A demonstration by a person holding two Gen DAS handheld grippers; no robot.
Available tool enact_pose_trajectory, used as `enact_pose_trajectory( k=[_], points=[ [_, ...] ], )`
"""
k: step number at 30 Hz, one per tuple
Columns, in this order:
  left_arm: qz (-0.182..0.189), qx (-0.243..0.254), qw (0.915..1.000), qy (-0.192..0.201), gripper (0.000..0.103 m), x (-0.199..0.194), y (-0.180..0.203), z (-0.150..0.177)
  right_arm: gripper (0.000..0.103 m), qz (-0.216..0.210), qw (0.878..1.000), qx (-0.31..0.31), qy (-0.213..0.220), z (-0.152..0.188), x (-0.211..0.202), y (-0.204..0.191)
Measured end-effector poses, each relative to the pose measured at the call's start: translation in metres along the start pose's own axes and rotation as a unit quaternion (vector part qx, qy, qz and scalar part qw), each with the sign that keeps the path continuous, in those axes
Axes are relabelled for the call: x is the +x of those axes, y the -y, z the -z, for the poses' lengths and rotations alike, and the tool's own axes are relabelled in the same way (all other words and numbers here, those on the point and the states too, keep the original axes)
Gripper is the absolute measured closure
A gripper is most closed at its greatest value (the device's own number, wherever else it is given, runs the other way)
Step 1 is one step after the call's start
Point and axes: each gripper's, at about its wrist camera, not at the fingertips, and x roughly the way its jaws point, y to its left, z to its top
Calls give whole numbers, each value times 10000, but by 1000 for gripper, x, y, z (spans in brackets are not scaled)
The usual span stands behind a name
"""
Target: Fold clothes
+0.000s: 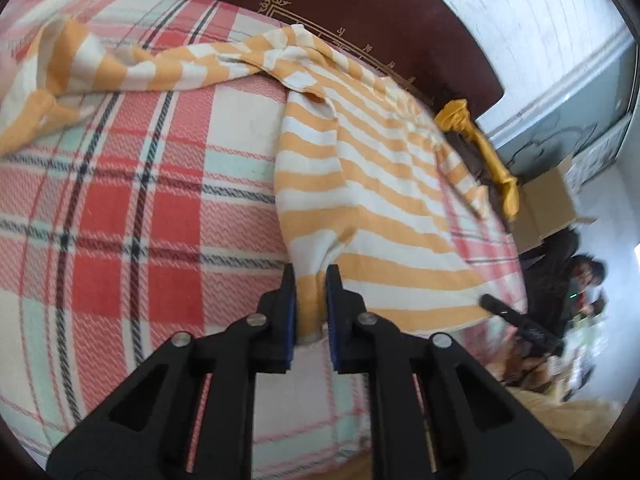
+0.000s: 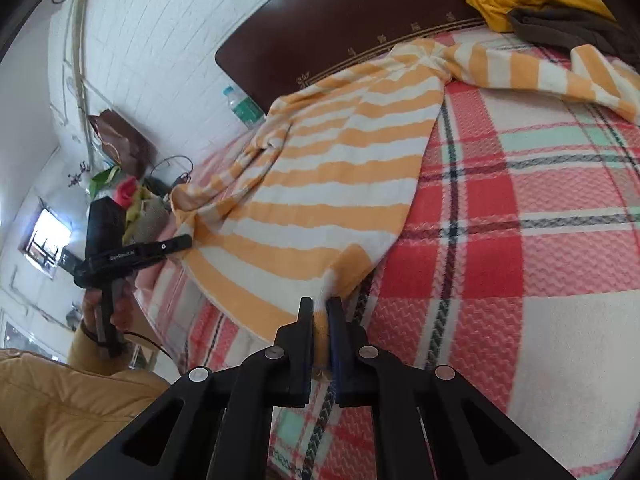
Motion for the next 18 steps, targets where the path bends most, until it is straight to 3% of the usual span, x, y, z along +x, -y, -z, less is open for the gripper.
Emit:
enact_pose_trajectory(
  k=[1,3,6,9,13,15,18],
  points=[
    [417,-248,9988,-18,88,-6,-3,6,97,145,9998,-107,99,-3,-13,-2],
    [864,-406,9954,-61,88,-13,-3,18,97,311,9987,-295,267,-9,-40,-5],
    [916,-477,9943,-270,88,-5,-8,35,97,323,9984,-403,209,-12,-57,-5],
    [832,-729,9926,-502,88,13,-26,50,97,421,9979,-383,-301,-3,-36,2],
    [1309,-812,9865,-556,88,15,-37,66,97,368,9978,-285,-478,4,-25,10],
    [1437,-569,9862,-590,88,10,-33,70,97,316,9984,-210,-411,3,-29,14],
    [1230,-171,9913,-440,85,-2,-22,70,97,261,9985,-262,-397,-2,-32,14]
  ],
)
